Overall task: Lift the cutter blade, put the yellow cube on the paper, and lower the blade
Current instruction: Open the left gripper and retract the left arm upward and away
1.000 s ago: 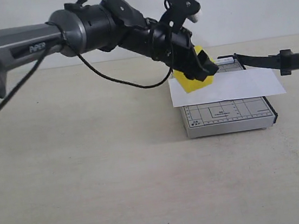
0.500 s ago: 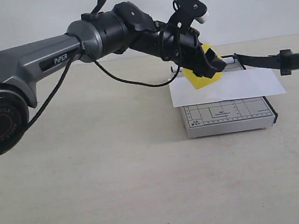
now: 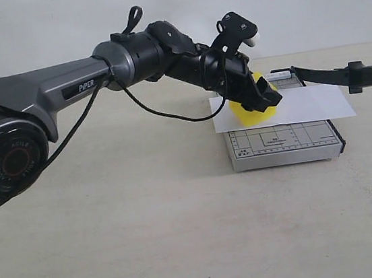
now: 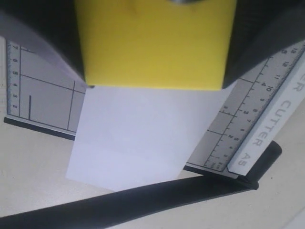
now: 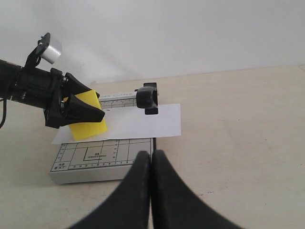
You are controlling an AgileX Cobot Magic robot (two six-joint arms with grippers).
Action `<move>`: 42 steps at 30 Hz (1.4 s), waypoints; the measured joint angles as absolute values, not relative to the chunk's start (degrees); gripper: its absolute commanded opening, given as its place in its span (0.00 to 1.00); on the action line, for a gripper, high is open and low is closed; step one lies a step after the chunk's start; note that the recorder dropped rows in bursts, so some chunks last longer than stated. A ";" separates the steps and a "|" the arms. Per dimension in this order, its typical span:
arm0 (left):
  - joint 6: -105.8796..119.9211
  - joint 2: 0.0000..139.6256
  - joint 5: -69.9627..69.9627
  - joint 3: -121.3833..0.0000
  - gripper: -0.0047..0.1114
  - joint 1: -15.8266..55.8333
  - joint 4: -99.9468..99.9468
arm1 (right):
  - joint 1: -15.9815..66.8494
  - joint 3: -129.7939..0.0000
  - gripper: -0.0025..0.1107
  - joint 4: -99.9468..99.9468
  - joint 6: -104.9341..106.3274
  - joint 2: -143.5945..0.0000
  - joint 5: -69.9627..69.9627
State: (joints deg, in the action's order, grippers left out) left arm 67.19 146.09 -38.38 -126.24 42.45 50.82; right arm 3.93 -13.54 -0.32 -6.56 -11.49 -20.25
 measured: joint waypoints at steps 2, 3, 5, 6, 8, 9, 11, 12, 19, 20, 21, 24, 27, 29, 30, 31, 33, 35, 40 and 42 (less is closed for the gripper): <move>67.30 146.21 -38.38 -126.24 0.08 42.45 50.82 | 3.93 -13.54 0.02 -0.32 -6.56 -11.49 -20.25; 67.30 146.29 -38.38 -126.24 0.08 42.45 50.82 | 3.93 -13.54 0.02 -0.32 -6.56 -11.49 -20.25; 67.30 146.56 -38.38 -126.24 0.08 42.45 51.15 | 3.93 -13.54 0.02 -0.32 -6.56 -11.49 -20.25; 67.30 146.58 -38.27 -126.24 0.08 42.45 51.26 | 3.93 -13.54 0.02 -0.32 -6.56 -11.49 -20.25; 67.30 146.58 -37.94 -126.24 0.08 42.45 51.38 | 3.93 -13.54 0.02 -0.32 -6.56 -11.49 -20.25; 67.30 146.58 -37.67 -126.24 0.08 42.45 51.56 | 3.93 -13.54 0.02 -0.43 -6.56 -11.49 -20.25; 67.30 146.58 -36.65 -126.24 0.09 42.45 51.92 | 3.93 -13.54 0.02 -0.41 -6.56 -11.49 -20.25; 67.30 146.58 -36.38 -126.24 0.11 42.45 51.92 | 3.93 -13.54 0.02 -0.41 -6.56 -11.49 -20.25; 67.30 146.58 -35.67 -126.24 0.46 42.45 52.05 | 3.93 -13.54 0.02 -0.41 -6.56 -11.49 -20.25; 67.30 146.58 -35.67 -126.24 0.51 42.45 52.05 | 3.93 -13.54 0.02 -0.41 -6.56 -11.49 -20.25; 67.30 146.58 -35.67 -126.24 0.56 42.45 52.05 | 3.93 -13.54 0.02 -0.41 -6.56 -11.49 -20.25; 67.30 146.58 -35.35 -126.24 0.68 42.45 52.05 | 3.93 -13.54 0.02 -0.41 -6.56 -11.49 -20.25; 67.30 146.72 -33.03 -126.24 0.76 42.45 52.18 | 3.93 -13.54 0.02 -0.41 -6.56 -11.49 -20.25; 67.30 146.87 -31.12 -126.24 0.78 42.45 52.30 | 3.93 -13.54 0.02 -0.41 -6.56 -11.49 -20.25; 67.30 146.87 -30.46 -126.24 0.78 42.45 52.30 | 3.93 -13.54 0.02 -0.41 -6.56 -11.49 -20.25; 67.41 146.87 -29.78 -126.24 0.78 42.45 52.30 | 3.93 -13.54 0.02 -0.41 -6.56 -11.49 -20.25; 67.41 146.87 -29.15 -126.24 0.78 42.45 52.42 | 3.93 -13.54 0.02 -0.41 -6.56 -11.49 -20.25; 67.41 146.87 -28.89 -126.24 0.78 42.45 52.54 | 3.93 -13.54 0.02 -0.41 -6.56 -11.49 -20.25; 66.35 144.11 -28.92 -126.24 0.61 42.45 52.54 | 3.93 -13.54 0.02 -0.41 -6.56 -11.49 -20.25; 63.76 141.54 -28.92 -126.24 0.42 42.45 51.93 | 3.93 -13.54 0.02 -0.41 -6.56 -11.49 -20.25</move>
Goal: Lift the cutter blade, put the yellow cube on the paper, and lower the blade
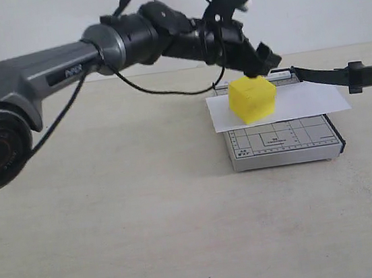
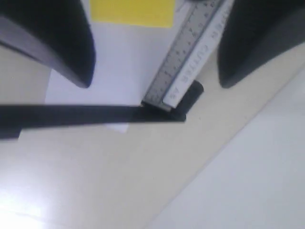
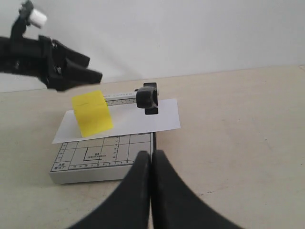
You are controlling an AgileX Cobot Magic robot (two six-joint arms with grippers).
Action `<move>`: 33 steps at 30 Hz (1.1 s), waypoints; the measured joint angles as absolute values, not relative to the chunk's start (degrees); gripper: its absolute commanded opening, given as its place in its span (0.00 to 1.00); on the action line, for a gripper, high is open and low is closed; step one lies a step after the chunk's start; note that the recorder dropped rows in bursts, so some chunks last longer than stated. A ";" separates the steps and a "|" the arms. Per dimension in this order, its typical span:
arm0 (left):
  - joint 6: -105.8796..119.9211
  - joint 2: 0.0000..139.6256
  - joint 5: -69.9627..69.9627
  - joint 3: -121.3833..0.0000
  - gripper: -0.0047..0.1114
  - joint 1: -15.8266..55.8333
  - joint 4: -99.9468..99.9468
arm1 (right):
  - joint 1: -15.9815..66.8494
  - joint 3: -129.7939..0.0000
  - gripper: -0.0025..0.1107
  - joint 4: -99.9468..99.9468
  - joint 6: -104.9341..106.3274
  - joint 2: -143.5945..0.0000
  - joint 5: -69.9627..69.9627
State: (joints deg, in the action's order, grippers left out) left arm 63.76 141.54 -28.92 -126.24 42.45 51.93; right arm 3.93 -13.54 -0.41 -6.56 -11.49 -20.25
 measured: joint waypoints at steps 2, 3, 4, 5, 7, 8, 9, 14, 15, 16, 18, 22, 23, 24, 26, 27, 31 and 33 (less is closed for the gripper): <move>59.35 138.52 -29.06 -126.24 0.18 42.28 49.67 | 3.93 -13.54 0.02 -0.41 -6.56 -11.49 -20.25; 56.13 136.84 -29.59 -126.24 0.08 42.29 47.68 | 3.93 -13.54 0.02 -0.41 -6.56 -11.49 -20.25; 52.66 135.28 -30.61 -126.40 0.08 42.06 45.28 | 3.93 -13.54 0.02 -0.41 -6.56 -11.49 -20.25; 50.02 133.92 -31.69 -126.48 0.08 41.90 43.20 | 3.93 -13.54 0.02 -0.41 -6.56 -11.49 -20.25; 43.62 131.84 -34.61 -126.48 0.08 41.35 37.84 | 3.93 -13.54 0.02 -0.41 -6.56 -11.49 -20.25; 37.37 130.89 -37.41 -126.48 0.08 40.93 32.62 | 3.93 -13.54 0.02 -0.41 -6.56 -11.49 -20.25; 34.94 130.71 -38.18 -126.18 0.08 40.62 30.74 | 3.93 -13.54 0.02 -0.41 -6.56 -11.49 -20.25; 24.85 124.37 -34.44 -110.87 0.08 39.92 24.42 | 3.93 -13.54 0.02 -0.41 -6.56 -11.49 -21.10; 24.63 122.92 -32.63 -108.14 0.08 39.92 24.42 | 3.93 -13.54 0.02 -0.45 -6.56 -11.49 -21.50; 24.33 118.72 -27.28 -100.46 0.08 39.92 24.42 | 3.93 -13.54 0.02 -0.55 -6.56 -11.49 -21.71; 23.93 112.58 -18.64 -89.83 0.08 39.77 24.42 | 3.93 -13.54 0.02 -0.55 -6.56 -11.49 -21.86; 22.77 100.77 -2.87 -70.72 0.08 37.33 24.80 | 3.93 -13.54 0.02 -0.55 -6.56 -11.49 -21.86; 22.38 97.43 1.81 -66.18 0.08 35.87 25.40 | 3.93 -13.54 0.02 -0.55 -6.56 -11.49 -21.86; 22.11 92.84 7.48 -61.13 0.08 33.55 26.70 | 3.93 -13.54 0.02 -0.55 -6.56 -11.49 -21.86; 21.73 85.94 18.07 -52.57 0.08 26.58 31.80 | 3.93 -13.54 0.02 -0.55 -6.56 -11.49 -21.86; 21.73 83.53 21.40 -49.68 0.08 23.27 34.80 | 3.93 -13.54 0.02 -0.55 -6.56 -11.49 -21.86; 21.60 76.74 25.87 -41.73 0.08 8.02 45.91 | 3.93 -13.54 0.02 -0.55 -6.56 -11.49 -21.86; 21.60 74.60 23.92 -39.86 0.08 0.23 47.49 | 3.93 -13.54 0.02 -0.55 -6.56 -11.49 -21.86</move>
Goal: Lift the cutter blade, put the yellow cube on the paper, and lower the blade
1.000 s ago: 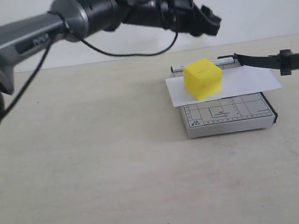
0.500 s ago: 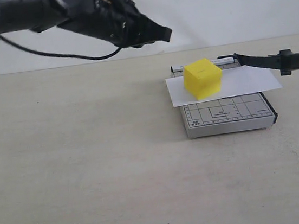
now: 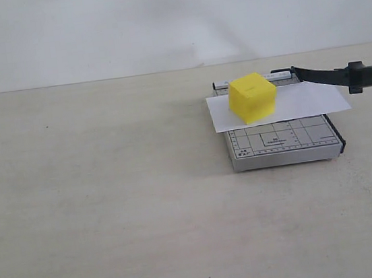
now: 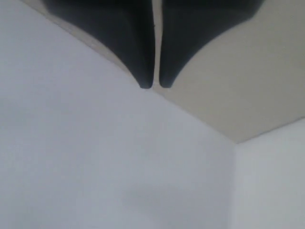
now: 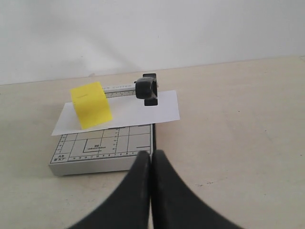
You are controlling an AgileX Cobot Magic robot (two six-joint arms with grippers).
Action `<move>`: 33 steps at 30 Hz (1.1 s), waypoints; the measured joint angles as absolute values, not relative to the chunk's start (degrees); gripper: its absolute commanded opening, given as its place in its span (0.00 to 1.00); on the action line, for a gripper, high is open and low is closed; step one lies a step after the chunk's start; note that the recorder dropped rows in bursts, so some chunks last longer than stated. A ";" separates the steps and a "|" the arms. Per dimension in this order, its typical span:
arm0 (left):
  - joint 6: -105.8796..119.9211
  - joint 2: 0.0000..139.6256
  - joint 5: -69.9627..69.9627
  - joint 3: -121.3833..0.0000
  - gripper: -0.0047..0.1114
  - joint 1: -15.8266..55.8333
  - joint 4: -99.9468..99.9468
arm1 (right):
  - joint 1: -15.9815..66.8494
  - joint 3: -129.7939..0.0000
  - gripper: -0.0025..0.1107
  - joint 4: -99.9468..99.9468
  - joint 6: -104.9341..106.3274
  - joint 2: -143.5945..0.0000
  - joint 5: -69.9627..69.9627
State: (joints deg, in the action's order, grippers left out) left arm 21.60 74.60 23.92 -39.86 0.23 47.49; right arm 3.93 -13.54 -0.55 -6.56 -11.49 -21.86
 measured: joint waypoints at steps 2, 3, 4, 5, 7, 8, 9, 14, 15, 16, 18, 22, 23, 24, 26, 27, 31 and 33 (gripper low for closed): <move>22.05 73.35 20.34 -39.15 0.08 -7.39 46.65 | 3.93 -13.54 0.02 -0.55 -6.56 -11.49 -21.86; 22.16 72.83 18.19 -39.02 0.08 -11.38 45.08 | 3.93 -13.54 0.02 -0.55 -6.56 -11.49 -21.98; 22.16 72.40 16.09 -38.92 0.08 -14.90 43.78 | 3.93 -13.54 0.02 -0.55 -6.56 -11.49 -21.98; 21.75 72.15 14.46 -38.92 0.08 -17.81 43.53 | 3.93 -13.54 0.02 -0.55 -6.56 -11.49 -21.98; 19.23 71.64 12.23 -38.88 0.08 -21.23 44.44 | 3.93 -13.54 0.02 -0.79 -6.56 -11.49 -21.98; 18.13 71.51 11.46 -38.88 0.08 -21.89 44.81 | 3.93 -13.54 0.02 -0.88 -6.56 -11.49 -21.98; 17.46 71.16 10.81 -38.88 0.08 -22.04 44.84 | 3.93 -13.54 0.02 -1.03 -6.56 -11.49 -21.98; 16.01 65.99 12.34 -38.79 0.08 -22.19 43.26 | 3.93 -13.54 0.02 -1.34 -6.56 -11.49 -21.98; 15.91 64.58 13.66 -38.79 0.08 -21.59 43.14 | 3.93 -13.54 0.02 -1.38 -6.56 -11.49 -21.98; 15.92 62.75 15.72 -38.79 0.08 -20.75 43.02 | 3.93 -13.54 0.02 -1.38 -6.56 -11.49 -21.98; 16.37 59.10 17.50 -38.79 0.08 -18.69 41.36 | 3.93 -13.54 0.02 -1.38 -6.56 -11.49 -21.98; 19.33 48.74 13.51 -38.79 0.08 -13.99 30.21 | 3.93 -13.54 0.02 -1.38 -6.56 -11.49 -21.98; 19.62 45.84 11.84 -38.79 0.08 -13.08 28.60 | 3.93 -13.54 0.02 -1.38 -6.56 -11.49 -21.98; 19.73 43.49 10.13 -38.79 0.08 -12.01 27.44 | 3.93 -13.54 0.02 -1.38 -6.56 -11.49 -21.98; 20.12 37.59 6.40 -38.79 0.08 -10.54 25.82 | 3.93 -13.54 0.02 -1.38 -6.56 -11.49 -21.98; 20.09 35.24 5.10 -38.79 0.08 -10.29 25.54 | 3.93 -13.54 0.02 -1.48 -6.56 -11.49 -21.98; 20.15 23.54 3.08 -38.54 0.08 -9.93 25.05 | 3.93 -13.54 0.02 -1.48 -6.56 -11.49 -21.98; 20.15 18.65 1.87 -37.58 0.08 -9.93 25.05 | 3.93 -13.54 0.02 -1.48 -6.56 -11.49 -21.98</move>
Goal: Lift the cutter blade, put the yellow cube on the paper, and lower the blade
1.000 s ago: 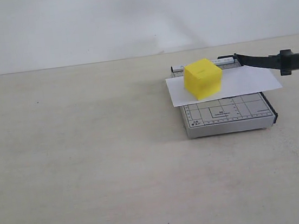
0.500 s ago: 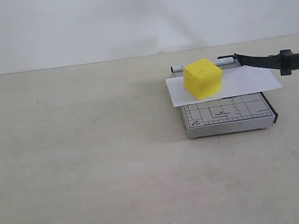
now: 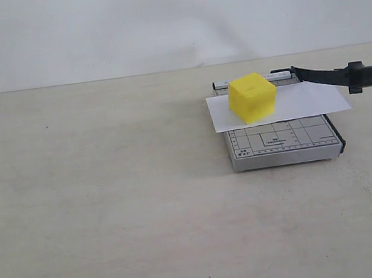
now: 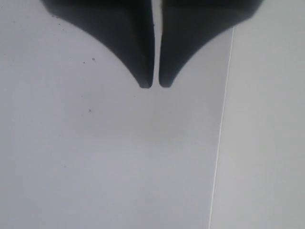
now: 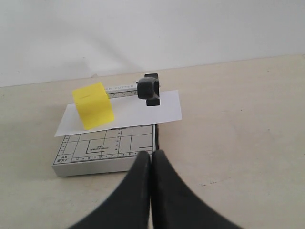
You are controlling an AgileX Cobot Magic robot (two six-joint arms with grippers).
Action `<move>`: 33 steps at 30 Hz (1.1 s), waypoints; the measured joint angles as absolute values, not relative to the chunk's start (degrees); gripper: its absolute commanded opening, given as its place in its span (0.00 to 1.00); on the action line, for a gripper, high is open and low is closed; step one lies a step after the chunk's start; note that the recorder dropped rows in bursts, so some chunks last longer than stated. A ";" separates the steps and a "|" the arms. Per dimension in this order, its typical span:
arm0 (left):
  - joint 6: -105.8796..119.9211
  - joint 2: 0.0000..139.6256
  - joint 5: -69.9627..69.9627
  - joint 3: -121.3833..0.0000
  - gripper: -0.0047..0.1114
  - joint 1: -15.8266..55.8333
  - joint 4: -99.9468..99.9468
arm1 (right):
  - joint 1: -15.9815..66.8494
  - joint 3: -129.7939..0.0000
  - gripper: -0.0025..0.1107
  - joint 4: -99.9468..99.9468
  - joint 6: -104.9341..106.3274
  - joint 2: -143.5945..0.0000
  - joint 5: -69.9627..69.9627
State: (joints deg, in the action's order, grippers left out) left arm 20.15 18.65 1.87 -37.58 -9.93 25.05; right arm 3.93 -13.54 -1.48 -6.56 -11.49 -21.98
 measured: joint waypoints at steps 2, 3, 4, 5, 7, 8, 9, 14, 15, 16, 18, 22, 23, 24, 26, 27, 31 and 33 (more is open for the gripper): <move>20.15 15.05 -0.61 -36.03 0.08 -9.93 24.94 | 3.93 -13.54 0.02 -1.48 -6.56 -11.49 -21.73; 20.15 13.39 -2.29 -34.73 0.08 -9.93 24.94 | 3.93 -13.54 0.02 -1.48 -6.56 -11.49 -21.67; 20.15 12.00 -3.95 -33.08 0.08 -9.93 24.94 | 3.93 -13.54 0.02 -1.48 -6.56 -11.49 -21.67; 20.15 11.18 -5.42 -31.07 0.08 -9.93 24.94 | 3.93 -13.54 0.02 -1.48 -6.56 -11.49 -21.63; 20.15 10.08 -7.24 -26.01 0.08 -9.93 24.83 | 3.93 -13.54 0.02 -1.65 -6.56 -11.49 -21.63; 20.15 9.97 -7.38 -23.72 0.08 -9.93 24.83 | 3.93 -13.54 0.02 -1.78 -6.56 -11.49 -21.63; 20.15 9.97 -7.52 -20.74 0.08 -9.93 24.83 | 3.93 -13.54 0.02 -1.79 -6.56 -11.49 -21.63; 20.15 11.13 -7.41 -7.13 0.08 -9.93 24.83 | 3.93 -13.54 0.06 -1.88 -4.89 -11.49 -21.54; 20.15 11.18 -7.41 -4.55 0.08 -9.93 24.83 | 3.93 -13.54 0.11 -1.88 -3.84 -11.49 -21.54; 20.15 11.33 -7.31 -2.41 0.08 -9.93 24.83 | 3.93 -13.54 0.18 -1.88 -2.93 -11.49 -21.27; 20.00 11.36 -8.17 -0.58 0.08 -9.93 24.83 | 3.93 -13.54 0.33 -1.88 -1.41 -11.49 -19.60; 19.62 11.45 -6.98 -0.17 0.08 -9.93 24.83 | 3.93 -16.27 0.54 -1.88 0.00 -12.16 -17.23; 19.62 11.45 -6.68 -0.17 0.08 -9.93 24.83 | 3.93 -17.55 0.55 -1.88 0.00 -12.91 -16.88; 19.62 11.45 -6.59 -0.17 0.08 -9.93 24.83 | 3.93 -18.90 0.55 -1.88 0.36 -13.86 -16.62; 18.92 11.45 -6.59 -0.17 0.08 -9.93 25.57 | 3.93 -21.51 0.55 -1.88 0.78 -16.37 -16.37; 18.12 11.45 -6.70 -0.17 0.08 -9.80 26.67 | 3.93 -23.05 0.55 -1.88 0.90 -18.23 -16.37; 13.14 11.45 -6.78 -0.17 0.08 -8.30 32.88 | 3.93 -30.66 0.55 -1.93 0.99 -29.11 -18.17; 12.37 11.45 -6.78 -0.17 0.08 -7.17 34.12 | 3.93 -35.00 0.55 -2.03 1.02 -35.27 -21.90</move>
State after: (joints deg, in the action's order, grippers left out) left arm 12.37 11.45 -6.78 -0.17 -7.17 34.12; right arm 3.93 -35.00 -2.03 1.02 -35.27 -21.90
